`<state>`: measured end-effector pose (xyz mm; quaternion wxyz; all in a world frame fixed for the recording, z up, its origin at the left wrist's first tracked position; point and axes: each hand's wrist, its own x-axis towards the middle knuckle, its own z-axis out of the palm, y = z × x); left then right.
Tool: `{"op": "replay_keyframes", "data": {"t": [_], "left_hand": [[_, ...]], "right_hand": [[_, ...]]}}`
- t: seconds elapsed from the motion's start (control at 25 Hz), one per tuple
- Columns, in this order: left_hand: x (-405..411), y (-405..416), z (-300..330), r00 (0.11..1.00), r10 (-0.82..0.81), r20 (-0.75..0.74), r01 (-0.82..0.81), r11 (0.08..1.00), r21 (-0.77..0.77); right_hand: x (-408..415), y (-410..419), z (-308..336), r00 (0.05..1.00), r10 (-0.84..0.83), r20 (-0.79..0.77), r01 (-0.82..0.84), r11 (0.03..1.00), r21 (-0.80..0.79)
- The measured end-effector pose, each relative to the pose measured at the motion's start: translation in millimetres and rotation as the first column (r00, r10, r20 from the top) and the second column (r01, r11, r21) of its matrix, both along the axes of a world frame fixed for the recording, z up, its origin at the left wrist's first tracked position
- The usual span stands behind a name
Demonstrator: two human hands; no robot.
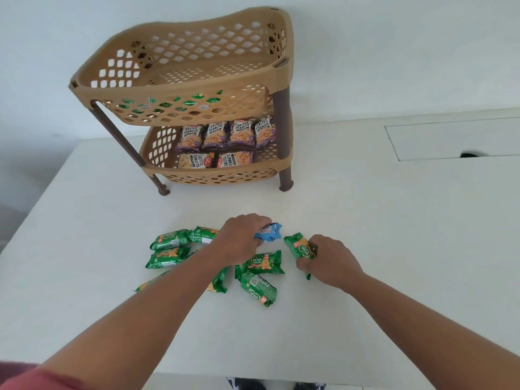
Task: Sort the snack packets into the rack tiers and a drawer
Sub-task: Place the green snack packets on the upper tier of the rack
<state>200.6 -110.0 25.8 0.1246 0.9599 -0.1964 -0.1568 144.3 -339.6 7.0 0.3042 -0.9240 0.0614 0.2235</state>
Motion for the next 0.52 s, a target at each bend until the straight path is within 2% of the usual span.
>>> {"op": "replay_keyframes", "data": {"t": [0.12, 0.24, 0.4, 0.52], "left_hand": [[3.7, 11.8, 56.3, 0.991, -0.004, 0.134, 0.012, 0.998, -0.056], [8.3, 32.6, 134.5, 0.962, 0.011, 0.272, 0.029, 0.989, -0.145], [25.3, 64.8, 234.4, 0.925, 0.13, 0.357, -0.009, 0.947, -0.32], [56.1, 88.1, 274.4, 0.883, 0.197, 0.427, -0.037, 0.935, -0.353]], "right_hand": [[24.4, -3.2, 50.0, 0.996, 0.035, 0.085, -0.039, 0.998, 0.046], [50.7, 0.1, 128.6, 0.967, 0.098, 0.236, -0.128, 0.985, 0.117], [80.0, 13.9, 232.6, 0.869, 0.14, 0.476, -0.241, 0.957, 0.159], [109.1, 29.3, 285.0, 0.77, 0.141, 0.623, -0.273, 0.954, 0.122]]}}
